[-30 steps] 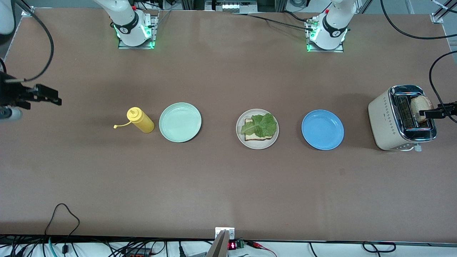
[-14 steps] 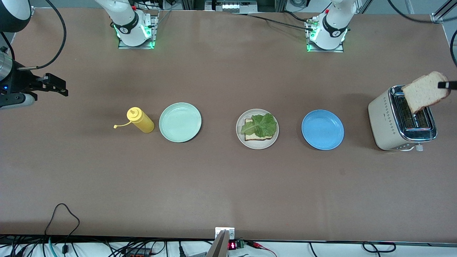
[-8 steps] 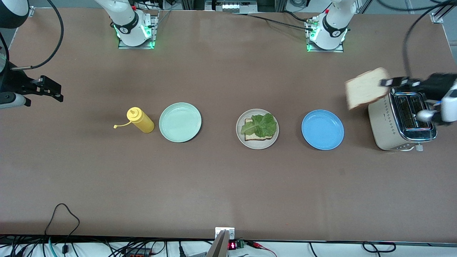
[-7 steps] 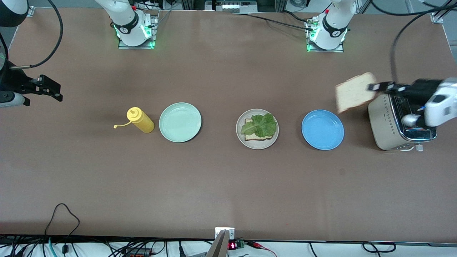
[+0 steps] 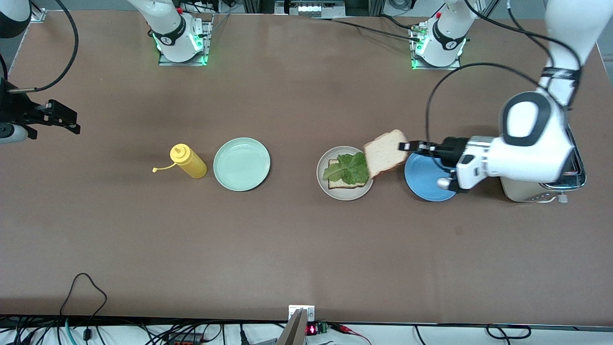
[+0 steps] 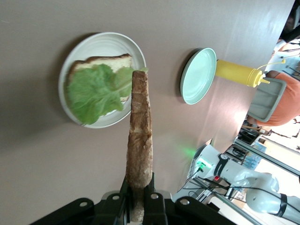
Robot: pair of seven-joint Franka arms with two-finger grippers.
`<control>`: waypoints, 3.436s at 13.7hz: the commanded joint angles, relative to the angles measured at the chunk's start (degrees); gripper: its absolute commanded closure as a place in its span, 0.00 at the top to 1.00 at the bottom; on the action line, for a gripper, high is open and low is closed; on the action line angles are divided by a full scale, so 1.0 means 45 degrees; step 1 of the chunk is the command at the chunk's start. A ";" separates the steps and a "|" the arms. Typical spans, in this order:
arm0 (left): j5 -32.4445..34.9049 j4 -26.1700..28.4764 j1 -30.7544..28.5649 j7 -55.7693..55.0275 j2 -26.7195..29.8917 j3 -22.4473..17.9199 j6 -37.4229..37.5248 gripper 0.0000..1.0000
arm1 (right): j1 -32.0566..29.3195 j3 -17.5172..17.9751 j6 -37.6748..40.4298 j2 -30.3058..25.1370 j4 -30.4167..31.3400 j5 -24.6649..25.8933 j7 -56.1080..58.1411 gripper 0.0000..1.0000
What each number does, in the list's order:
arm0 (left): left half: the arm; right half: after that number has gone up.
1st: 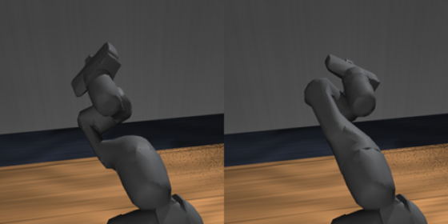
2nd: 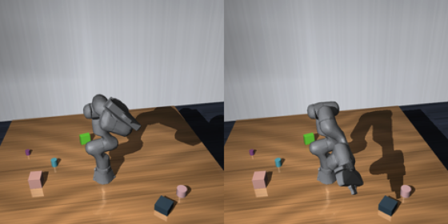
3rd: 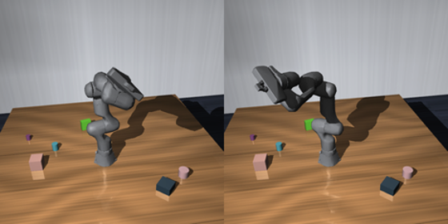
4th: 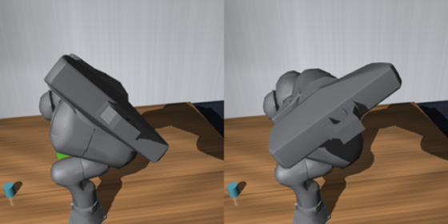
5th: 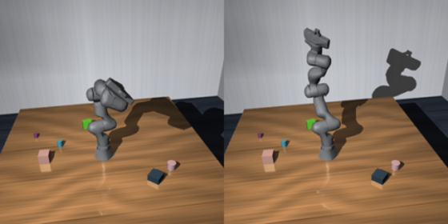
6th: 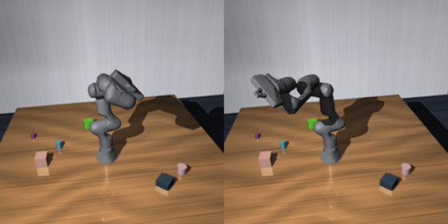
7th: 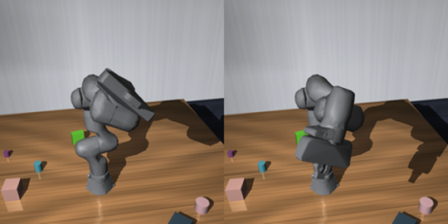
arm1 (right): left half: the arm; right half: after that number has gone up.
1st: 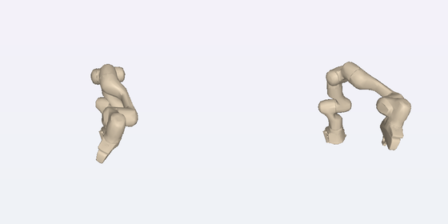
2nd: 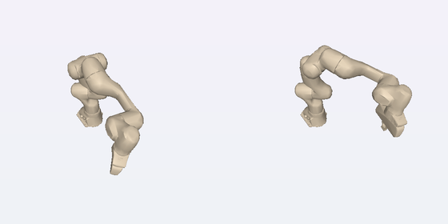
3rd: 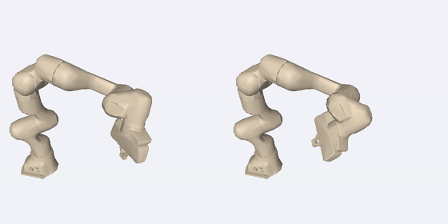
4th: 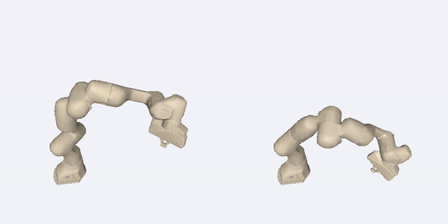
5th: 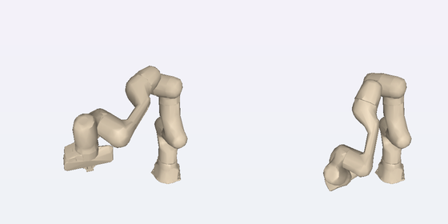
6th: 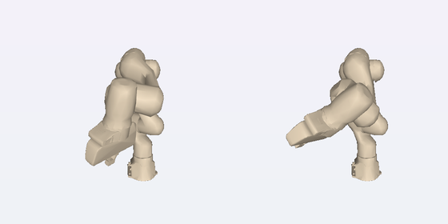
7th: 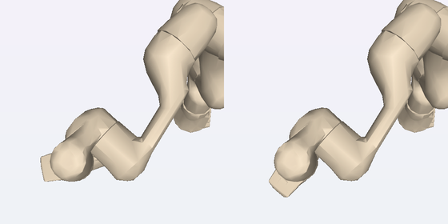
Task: Make sandwich in beige plate with both arms
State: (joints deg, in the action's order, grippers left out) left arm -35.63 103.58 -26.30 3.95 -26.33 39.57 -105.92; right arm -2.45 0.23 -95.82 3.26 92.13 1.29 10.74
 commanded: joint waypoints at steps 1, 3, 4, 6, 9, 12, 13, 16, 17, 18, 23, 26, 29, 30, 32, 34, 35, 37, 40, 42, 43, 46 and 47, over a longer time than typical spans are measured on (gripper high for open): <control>-0.0384 0.0166 -0.0229 0.0490 -0.1372 0.0756 -0.1319 0.00 | -0.0277 0.0105 0.0121 -0.0041 -0.0045 -0.0129 -0.0101 1.00; -0.0384 0.0089 0.0217 0.0685 -0.1900 0.0875 -0.2453 0.00 | -0.0277 0.0105 0.0102 -0.0041 -0.0045 -0.0110 -0.0101 1.00; -0.0365 0.0069 0.0433 0.0975 -0.2426 0.0856 -0.3077 0.00 | -0.0257 0.0105 0.0043 -0.0041 -0.0045 -0.0110 -0.0101 1.00; -0.0364 0.0069 0.0766 0.2028 -0.3248 0.0856 -0.3590 0.00 | -0.0199 0.0124 0.0101 -0.0061 -0.0045 -0.0110 -0.0120 1.00; -0.0364 -0.0029 0.1058 0.2404 -0.3913 0.0856 -0.4040 0.00 | -0.0218 0.0125 0.0062 -0.0061 -0.0064 -0.0071 -0.0101 1.00; -0.0364 -0.0029 0.1293 0.2443 -0.4305 0.0836 -0.4587 0.00 | -0.0218 0.0125 -0.0055 -0.0022 -0.0064 -0.0071 -0.0101 1.00; -0.0364 -0.0048 0.1314 0.2462 -0.4461 0.0797 -0.4607 0.00 | -0.0179 0.0125 -0.0036 -0.0022 -0.0064 -0.0052 -0.0101 1.00; -0.0326 -0.0146 0.1314 0.3318 -0.4909 0.0389 -0.4607 0.22 | -0.0140 0.0202 -0.0036 -0.0022 -0.0084 -0.0071 -0.0101 1.00; -0.0345 -0.0282 0.1314 0.3670 -0.5144 0.0252 -0.4626 0.33 | -0.0159 0.0203 -0.0035 -0.0022 -0.0064 -0.0110 -0.0101 1.00; -0.0364 -0.0457 0.1275 0.4022 -0.5339 0.0192 -0.4607 0.47 | -0.0159 0.0203 -0.0055 -0.0022 -0.0064 -0.0110 -0.0101 1.00; -0.0131 -0.0790 0.0963 0.4200 -0.5283 0.0192 -0.4588 1.00 | -0.0120 0.0242 -0.0055 -0.0022 -0.0084 -0.0227 -0.0120 1.00; 0.0122 -0.0577 0.0807 0.4104 -0.3941 0.0075 -0.4471 1.00 | -0.0120 0.0242 -0.0016 -0.0022 -0.0084 -0.0227 -0.0082 1.00; 0.0143 -0.0322 0.0592 0.3637 -0.2416 -0.0023 -0.3479 1.00 | 0.0113 0.0242 0.0101 -0.0022 -0.0064 -0.0305 -0.0023 1.00; 0.0163 -0.0341 0.0475 0.3228 -0.1967 -0.0062 -0.2971 1.00 | 0.0307 0.0242 0.0101 -0.0041 -0.0084 -0.0305 -0.0003 1.00; 0.1248 -0.0477 0.0454 0.2680 -0.1126 -0.0217 -0.2382 1.00 | 0.0602 0.0242 0.0101 -0.0061 -0.0103 -0.0305 -0.0062 1.00; 0.3511 -0.0634 0.0435 0.1609 -0.0675 -0.0219 -0.2342 1.00 | 0.0602 0.0242 0.0101 -0.0061 -0.0103 -0.0305 -0.0081 1.00; 0.4334 -0.0731 0.0454 0.1081 -0.0461 -0.0219 -0.2322 1.00 | 0.0602 0.0242 0.0101 -0.0061 -0.0103 -0.0305 -0.0081 1.00; 0.5800 -0.0848 0.0454 0.0395 0.0009 -0.0238 -0.1778 1.00 | 0.0602 0.0242 0.0101 -0.0061 -0.0103 -0.0305 -0.0101 1.00; 0.8185 -0.2854 0.0551 -0.0291 0.0011 -0.0432 0.0055 1.00 | 0.0583 0.0222 0.0101 -0.0061 -0.0103 -0.0305 -0.0101 1.00; 0.9279 -0.3310 0.0727 -0.0272 0.0534 -0.0745 0.0256 1.00 | 0.0583 0.0222 0.0101 -0.0061 -0.0103 -0.0305 -0.0081 1.00; 0.9458 -0.3310 0.0902 -0.0291 0.0886 -0.1152 0.0256 1.00 | 0.0583 0.0222 0.0101 -0.0061 -0.0103 -0.0305 -0.0043 1.00; 0.9362 -0.3972 0.4250 -0.0252 0.1785 -0.5944 0.0314 1.00 | 0.0563 0.0222 0.0121 -0.0061 -0.0103 -0.0305 -0.0062 1.00; 0.9304 -0.3994 0.4650 -0.0252 0.2078 -0.6850 0.0354 1.00 | 0.0583 0.0222 0.0140 -0.0080 -0.0103 -0.0286 -0.0062 1.00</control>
State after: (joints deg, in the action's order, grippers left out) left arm 5.59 86.62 -12.20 3.35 -19.67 18.52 -105.69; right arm 0.27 1.25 -95.93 3.30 92.11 0.49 10.73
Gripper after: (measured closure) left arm 0.000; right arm 0.000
